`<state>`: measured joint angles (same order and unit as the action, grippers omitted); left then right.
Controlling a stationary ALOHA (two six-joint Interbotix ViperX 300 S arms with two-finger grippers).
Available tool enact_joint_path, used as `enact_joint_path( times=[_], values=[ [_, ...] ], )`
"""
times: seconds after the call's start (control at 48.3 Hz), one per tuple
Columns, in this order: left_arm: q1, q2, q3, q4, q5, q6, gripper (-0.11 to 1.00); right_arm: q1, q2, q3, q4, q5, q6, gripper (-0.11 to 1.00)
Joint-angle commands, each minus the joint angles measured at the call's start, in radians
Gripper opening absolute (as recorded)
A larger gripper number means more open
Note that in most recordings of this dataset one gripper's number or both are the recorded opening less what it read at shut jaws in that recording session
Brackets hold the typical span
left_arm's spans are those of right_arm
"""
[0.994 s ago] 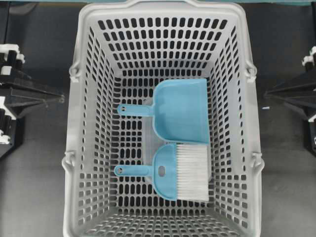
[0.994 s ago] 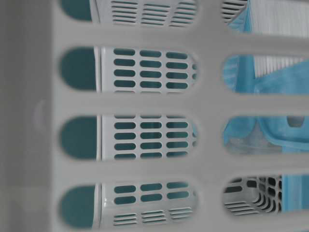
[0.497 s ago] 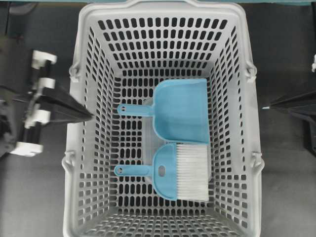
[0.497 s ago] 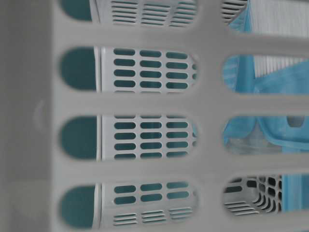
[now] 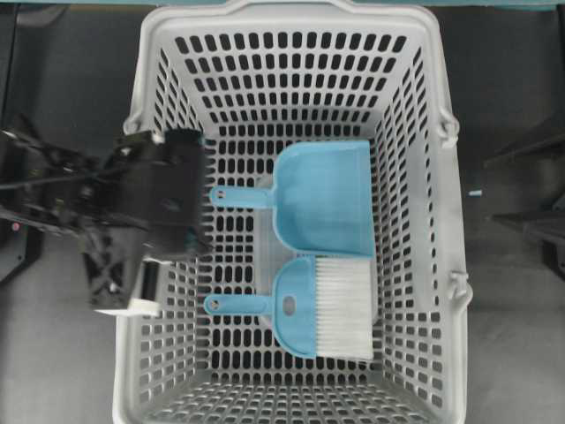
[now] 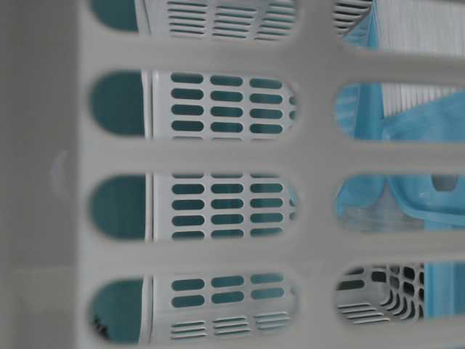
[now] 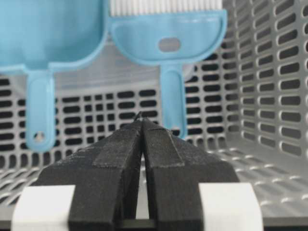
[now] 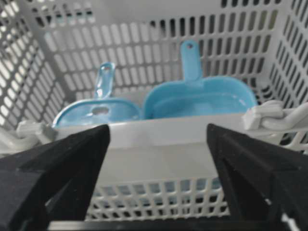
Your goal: Pick up the hand brush from the shopping basket with the left arm.
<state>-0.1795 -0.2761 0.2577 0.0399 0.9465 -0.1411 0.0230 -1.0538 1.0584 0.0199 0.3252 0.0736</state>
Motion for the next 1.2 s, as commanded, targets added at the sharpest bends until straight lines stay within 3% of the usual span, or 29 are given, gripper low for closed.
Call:
enact_joint_path(
  times=[0.0, 0.062, 0.228, 0.331, 1.18],
  values=[
    [-0.011, 0.038, -0.063, 0.005, 0.021, -0.018, 0.04, -0.006, 0.002, -0.012, -0.003, -0.015, 0.000, 0.75],
    [-0.014, 0.067, -0.078, 0.005, 0.035, -0.041, 0.19, -0.005, -0.005, -0.006, -0.003, -0.025, 0.002, 0.75],
    [-0.023, 0.138, -0.095, 0.003, 0.061, -0.112, 0.69, -0.006, -0.031, 0.011, -0.003, -0.046, 0.002, 0.75],
    [-0.028, 0.167, -0.092, 0.005, 0.060, -0.117, 0.89, -0.008, -0.049, 0.031, -0.003, -0.071, 0.003, 0.75],
    [-0.064, 0.408, -0.051, 0.003, -0.020, -0.127, 0.91, -0.044, -0.066, 0.086, -0.003, -0.101, 0.003, 0.75]
  ],
)
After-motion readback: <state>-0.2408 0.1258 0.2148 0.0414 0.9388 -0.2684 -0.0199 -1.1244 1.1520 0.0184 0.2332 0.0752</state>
